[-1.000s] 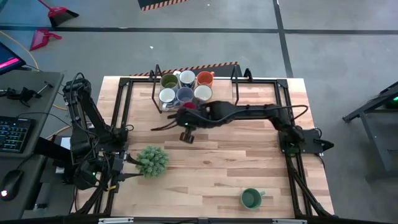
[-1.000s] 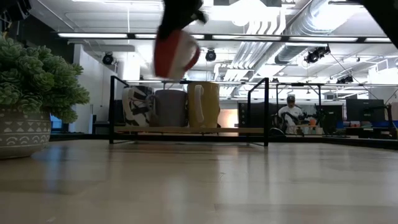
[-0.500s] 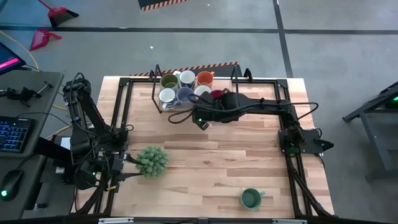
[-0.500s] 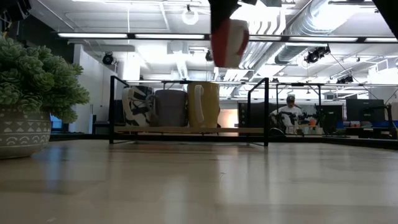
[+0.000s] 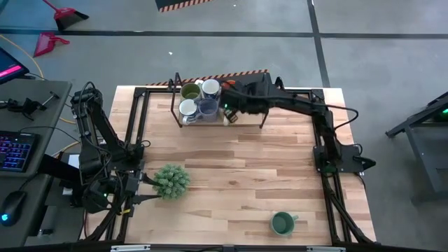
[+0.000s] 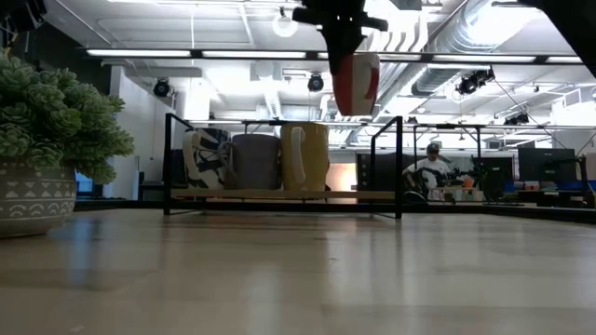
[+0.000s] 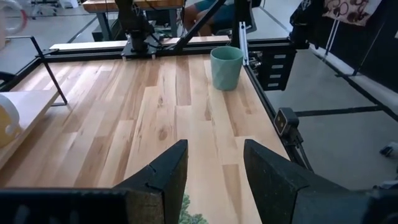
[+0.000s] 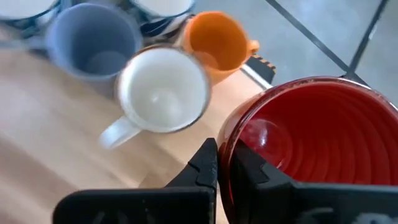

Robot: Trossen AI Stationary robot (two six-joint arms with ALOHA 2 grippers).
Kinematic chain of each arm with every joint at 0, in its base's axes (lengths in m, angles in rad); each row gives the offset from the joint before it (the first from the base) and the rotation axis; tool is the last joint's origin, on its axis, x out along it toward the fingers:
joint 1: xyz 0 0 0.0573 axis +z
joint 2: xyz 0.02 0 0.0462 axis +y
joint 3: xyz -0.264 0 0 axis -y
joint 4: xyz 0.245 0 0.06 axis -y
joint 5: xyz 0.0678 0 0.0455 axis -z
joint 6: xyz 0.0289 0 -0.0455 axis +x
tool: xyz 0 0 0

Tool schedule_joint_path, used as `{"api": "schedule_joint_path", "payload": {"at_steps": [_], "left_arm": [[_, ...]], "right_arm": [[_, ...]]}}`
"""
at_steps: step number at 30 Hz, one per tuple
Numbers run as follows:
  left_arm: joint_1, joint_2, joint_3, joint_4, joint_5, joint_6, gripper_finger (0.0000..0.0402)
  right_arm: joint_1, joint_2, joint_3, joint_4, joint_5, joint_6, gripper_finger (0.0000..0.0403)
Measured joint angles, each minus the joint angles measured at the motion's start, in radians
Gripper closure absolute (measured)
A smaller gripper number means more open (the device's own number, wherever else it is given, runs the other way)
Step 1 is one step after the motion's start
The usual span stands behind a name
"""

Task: Place coffee mugs
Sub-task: Put the red mug on the shelf

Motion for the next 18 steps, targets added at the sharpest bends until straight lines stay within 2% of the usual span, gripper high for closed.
{"api": "schedule_joint_path", "payload": {"at_steps": [10,16,18], "left_arm": [[0.003,0.000,0.000,0.000,-0.014,-0.043,0.0257],[0.034,0.000,0.000,0.028,-0.021,-0.042,0.0257],[0.043,0.000,0.000,0.038,-0.020,-0.042,0.0257]], "right_arm": [[-0.088,0.000,-0.009,0.068,-0.088,-0.153,0.0403],[-0.125,0.002,-0.143,0.144,-0.080,-0.182,0.0403],[-0.137,0.001,-0.195,0.210,-0.116,-0.214,0.0403]]}}
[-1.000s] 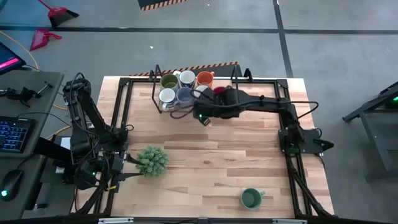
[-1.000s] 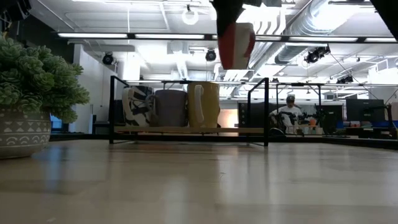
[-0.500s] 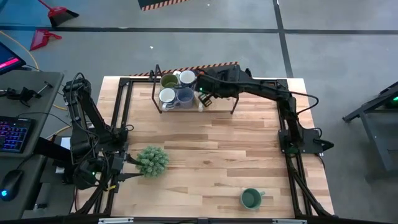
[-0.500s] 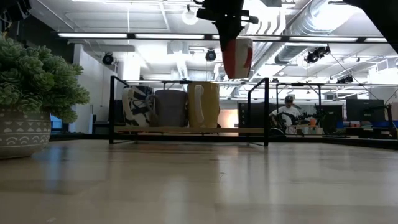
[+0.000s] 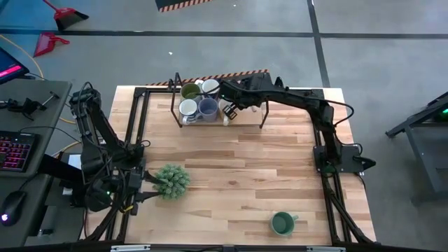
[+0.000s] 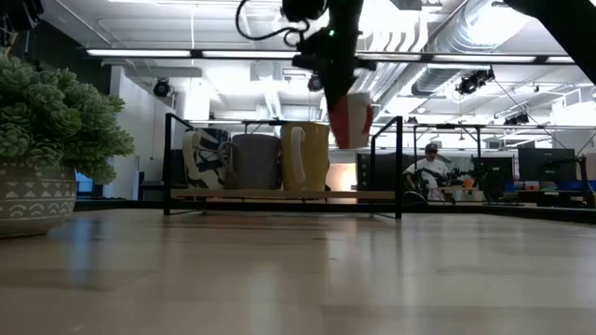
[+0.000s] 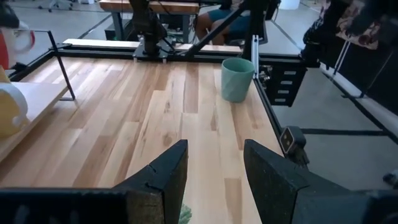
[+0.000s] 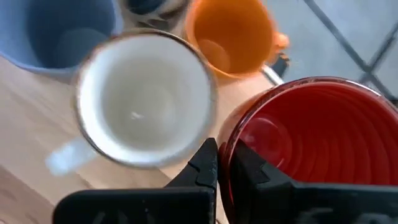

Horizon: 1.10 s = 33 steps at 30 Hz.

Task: Place coffee mugs
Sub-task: Put the red mug on the shelf

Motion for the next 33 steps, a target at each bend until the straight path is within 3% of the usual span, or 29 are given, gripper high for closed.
{"api": "schedule_joint_path", "payload": {"at_steps": [11,17,25,33], "left_arm": [[0.055,0.000,0.000,0.118,0.023,0.122,0.0257],[0.088,0.000,0.000,0.145,0.046,0.204,0.0257],[0.135,0.000,0.000,0.150,0.107,0.218,0.0257],[0.165,-0.001,0.000,0.179,0.113,0.253,0.0257]], "right_arm": [[-0.047,-0.031,-0.190,0.131,-0.062,0.034,0.0403],[-0.049,-0.141,-0.304,0.175,-0.076,0.085,0.0403],[-0.044,-0.341,-0.551,0.425,-0.141,0.150,0.0403],[0.006,-0.352,-0.635,0.440,-0.157,0.173,0.0403]]}}
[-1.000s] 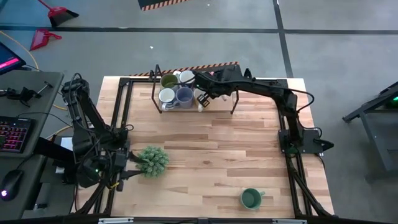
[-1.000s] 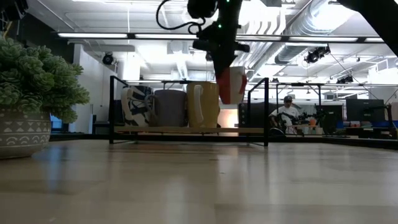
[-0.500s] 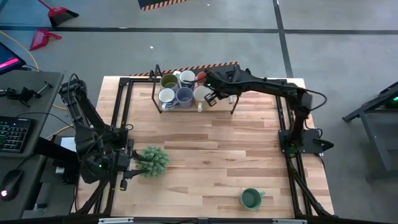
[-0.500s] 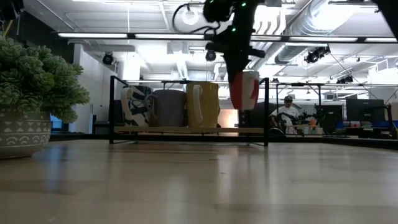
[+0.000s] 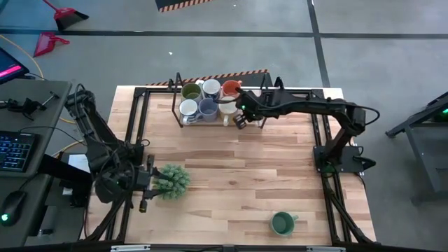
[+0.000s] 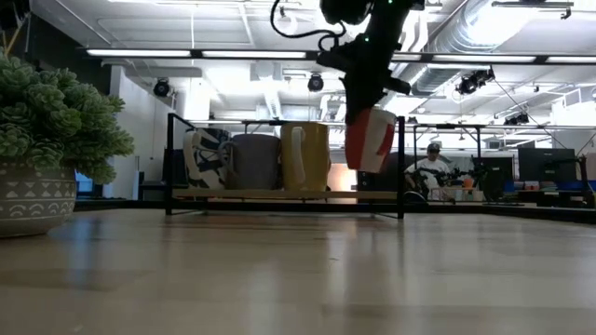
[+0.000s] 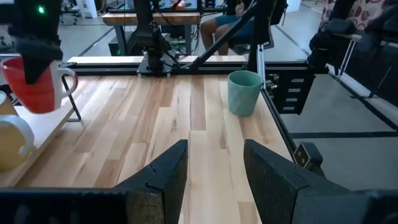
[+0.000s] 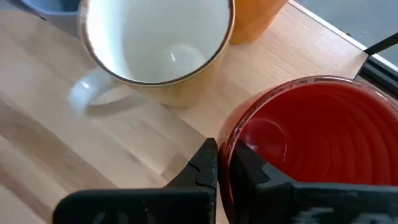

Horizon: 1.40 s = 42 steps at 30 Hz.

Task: Place coffee mugs
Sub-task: Put the red mug on the shelf

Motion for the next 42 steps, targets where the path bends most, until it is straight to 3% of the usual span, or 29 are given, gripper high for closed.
{"api": "schedule_joint_path", "payload": {"at_steps": [11,20,42], "left_arm": [[0.045,0.000,0.000,0.053,0.068,0.036,0.0257],[0.048,0.000,0.000,0.071,0.077,0.053,0.0257],[0.048,0.000,0.000,0.073,0.076,0.061,0.0257]], "right_arm": [[-0.008,0.019,-0.002,0.073,0.004,-0.001,0.0403],[-0.008,0.087,-0.001,0.092,-0.010,-0.002,0.0403],[-0.027,0.093,-0.001,0.069,-0.006,-0.002,0.0403]]}}
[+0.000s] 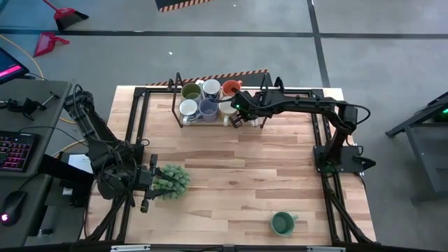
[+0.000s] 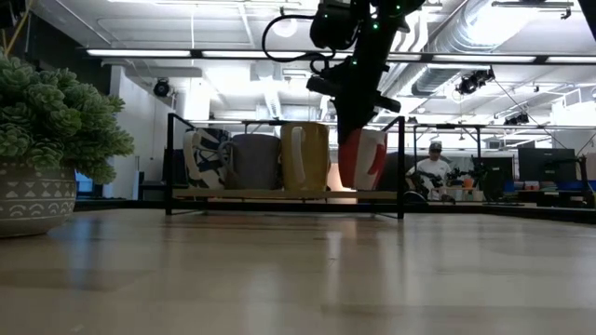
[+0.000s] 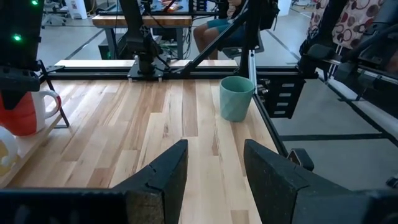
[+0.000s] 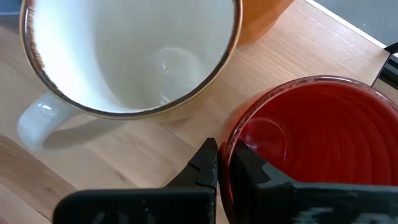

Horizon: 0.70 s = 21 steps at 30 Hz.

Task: Place coffee mugs
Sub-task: Put the red mug on the shelf

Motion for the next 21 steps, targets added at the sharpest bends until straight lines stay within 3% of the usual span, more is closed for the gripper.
{"api": "schedule_joint_path", "payload": {"at_steps": [21], "left_arm": [[0.000,0.000,0.000,0.001,-0.001,0.000,0.0257]], "right_arm": [[0.000,0.000,0.000,0.000,-0.004,-0.027,0.0399]]}}
